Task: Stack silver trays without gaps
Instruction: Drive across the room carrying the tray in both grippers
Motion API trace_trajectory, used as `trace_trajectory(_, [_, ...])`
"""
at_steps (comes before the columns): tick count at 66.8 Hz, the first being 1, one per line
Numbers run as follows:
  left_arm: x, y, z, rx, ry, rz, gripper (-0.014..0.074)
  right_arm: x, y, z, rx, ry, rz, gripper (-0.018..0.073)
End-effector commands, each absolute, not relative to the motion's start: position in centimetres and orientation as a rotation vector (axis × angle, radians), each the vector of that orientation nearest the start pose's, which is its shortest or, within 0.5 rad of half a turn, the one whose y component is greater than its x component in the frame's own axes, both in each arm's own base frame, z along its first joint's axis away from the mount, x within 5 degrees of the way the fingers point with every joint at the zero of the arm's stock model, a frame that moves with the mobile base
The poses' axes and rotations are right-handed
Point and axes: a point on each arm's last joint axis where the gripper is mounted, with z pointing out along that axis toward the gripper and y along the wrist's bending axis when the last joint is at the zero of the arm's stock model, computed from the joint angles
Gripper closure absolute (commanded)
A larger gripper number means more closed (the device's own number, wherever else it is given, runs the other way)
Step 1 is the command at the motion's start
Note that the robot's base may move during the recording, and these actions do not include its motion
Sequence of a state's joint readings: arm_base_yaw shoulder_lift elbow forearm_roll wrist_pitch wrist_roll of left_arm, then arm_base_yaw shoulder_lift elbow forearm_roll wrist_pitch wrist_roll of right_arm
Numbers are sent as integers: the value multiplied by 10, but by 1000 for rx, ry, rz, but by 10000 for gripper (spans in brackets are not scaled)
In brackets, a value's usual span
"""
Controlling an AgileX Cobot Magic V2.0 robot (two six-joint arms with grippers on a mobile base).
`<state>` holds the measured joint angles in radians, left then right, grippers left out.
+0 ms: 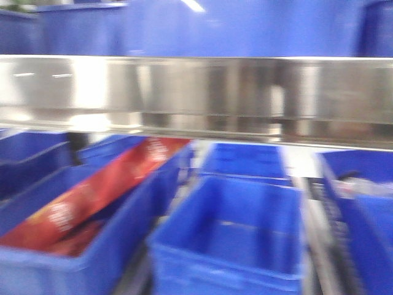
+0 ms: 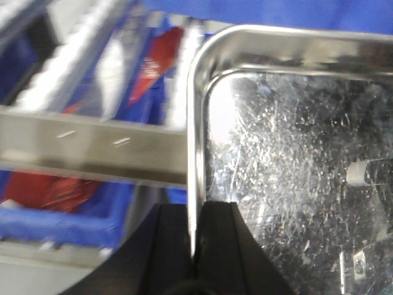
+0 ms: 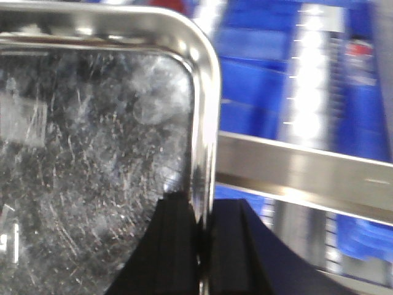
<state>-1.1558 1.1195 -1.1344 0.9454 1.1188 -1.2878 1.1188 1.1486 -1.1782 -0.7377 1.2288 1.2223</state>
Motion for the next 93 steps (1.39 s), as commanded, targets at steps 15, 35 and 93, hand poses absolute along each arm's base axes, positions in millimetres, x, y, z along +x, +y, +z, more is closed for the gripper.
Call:
trace_trajectory(15, [142,-161,403,84,2031,-215,613,142,162,394,-23,2230,201,565])
trace_trajectory(35, [142,-161,403,84,2031,-215,613,142,162,394,-23,2230,201,565])
trace_trajectory(93, [142,-161,403,84,2031,-215,613,142,162,394,-23,2230,201,565])
